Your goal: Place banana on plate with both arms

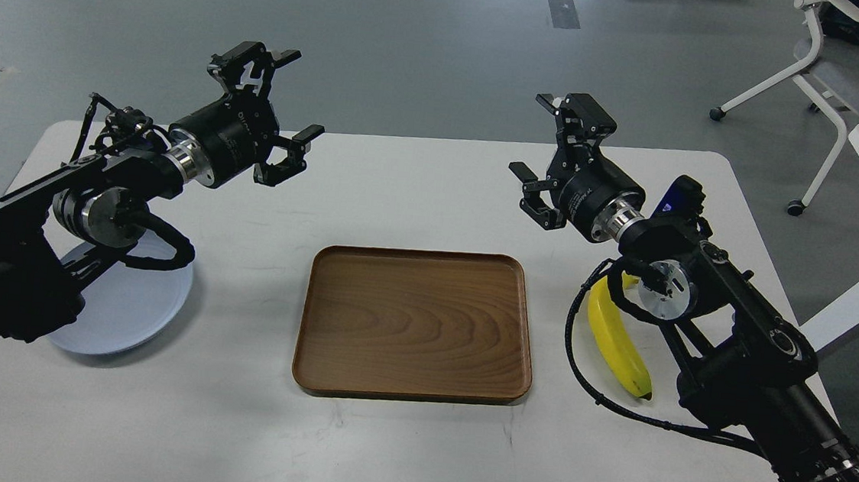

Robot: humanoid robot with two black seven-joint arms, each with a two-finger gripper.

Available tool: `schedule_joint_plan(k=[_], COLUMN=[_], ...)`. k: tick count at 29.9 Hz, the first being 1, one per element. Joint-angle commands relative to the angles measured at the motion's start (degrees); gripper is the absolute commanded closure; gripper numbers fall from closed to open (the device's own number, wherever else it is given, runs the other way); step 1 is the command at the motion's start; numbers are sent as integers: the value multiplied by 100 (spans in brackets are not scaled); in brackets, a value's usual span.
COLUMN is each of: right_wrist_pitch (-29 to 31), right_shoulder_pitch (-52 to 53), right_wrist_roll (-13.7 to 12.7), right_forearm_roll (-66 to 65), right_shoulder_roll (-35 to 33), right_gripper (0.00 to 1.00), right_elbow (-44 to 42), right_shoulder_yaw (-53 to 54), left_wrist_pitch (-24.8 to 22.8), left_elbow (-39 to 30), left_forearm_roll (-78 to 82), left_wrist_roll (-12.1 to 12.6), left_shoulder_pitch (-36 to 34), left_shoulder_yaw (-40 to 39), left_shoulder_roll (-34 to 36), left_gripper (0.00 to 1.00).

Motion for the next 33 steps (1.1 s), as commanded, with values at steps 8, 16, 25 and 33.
schedule_joint_plan(k=[8, 16, 25, 33], right_wrist_pitch=[85, 111, 94, 94], right_shoulder_pitch=[299, 852, 906, 897], right_wrist_roll=[-70, -88, -79, -79], right_forearm_roll=[-14, -23, -23, -23], right_shoulder_roll=[-23, -41, -23, -6], right_gripper=[0, 0, 0, 0], right_elbow=[62, -184, -237, -237], right_shoulder_yaw=[-92, -443, -435, -435], left_wrist_pitch=[110, 216, 278, 278], left_elbow=[-415, -459, -670, -670], left_forearm_roll=[-9, -26, -27, -26], left_wrist_roll=[-92, -101, -101, -101], left_shoulder_pitch=[87, 245, 324, 333], left_shoulder_yaw=[-2, -2, -2, -2], left_shoulder_roll=[541, 638, 647, 682], left_gripper=[1, 1, 1, 1])
